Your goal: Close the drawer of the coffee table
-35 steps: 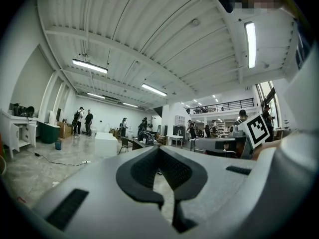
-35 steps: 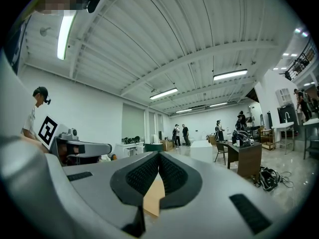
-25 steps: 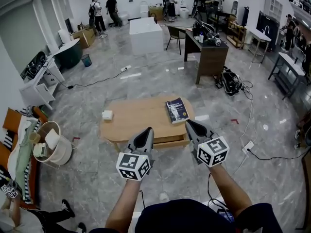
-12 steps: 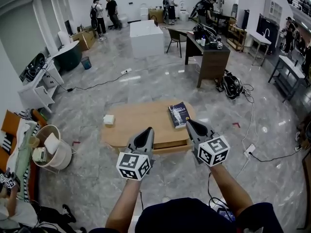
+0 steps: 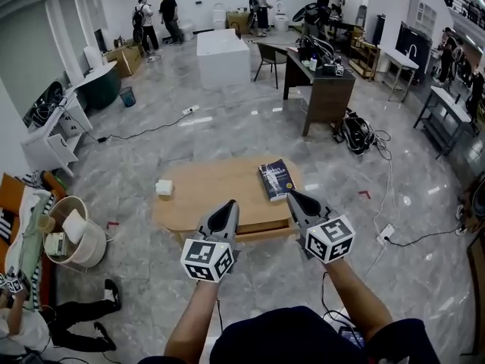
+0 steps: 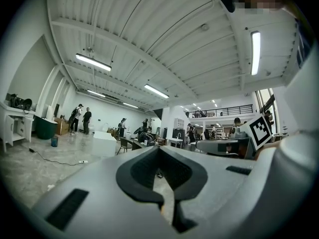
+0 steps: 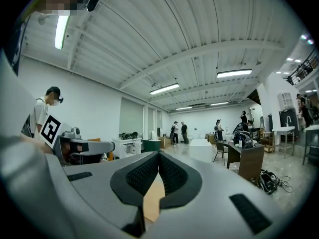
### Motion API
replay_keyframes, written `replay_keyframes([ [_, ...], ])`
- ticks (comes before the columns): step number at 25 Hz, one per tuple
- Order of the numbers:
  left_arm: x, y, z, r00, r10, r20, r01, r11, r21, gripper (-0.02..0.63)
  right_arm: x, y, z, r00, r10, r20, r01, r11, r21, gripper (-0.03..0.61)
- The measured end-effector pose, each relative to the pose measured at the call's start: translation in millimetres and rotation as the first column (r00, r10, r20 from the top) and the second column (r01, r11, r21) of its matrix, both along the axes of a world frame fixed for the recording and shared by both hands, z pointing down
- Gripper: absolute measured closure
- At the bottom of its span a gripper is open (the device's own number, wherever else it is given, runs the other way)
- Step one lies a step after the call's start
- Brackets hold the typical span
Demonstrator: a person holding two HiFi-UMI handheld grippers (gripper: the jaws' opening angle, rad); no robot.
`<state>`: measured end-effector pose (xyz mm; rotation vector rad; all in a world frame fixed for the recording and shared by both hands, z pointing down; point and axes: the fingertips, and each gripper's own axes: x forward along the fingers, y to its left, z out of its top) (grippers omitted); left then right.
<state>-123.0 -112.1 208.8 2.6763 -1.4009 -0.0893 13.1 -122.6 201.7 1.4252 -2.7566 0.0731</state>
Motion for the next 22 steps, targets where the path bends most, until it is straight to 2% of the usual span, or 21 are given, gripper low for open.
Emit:
replay_keyframes([
  [9,13,-6,6,1.0,0.009,0.005,-0.009,1.0,-0.01,0.614,14,-10,1,1.0,0.01,-0.002,-0.01,1.0,0.001,0.56],
  [22,37,-41,11,1.0,-0.029,0.009,0.03,0.999,-0.025,0.614,32,-53,3,0.999,-0.041,-0.017,0.041,0.999,0.0,0.56],
])
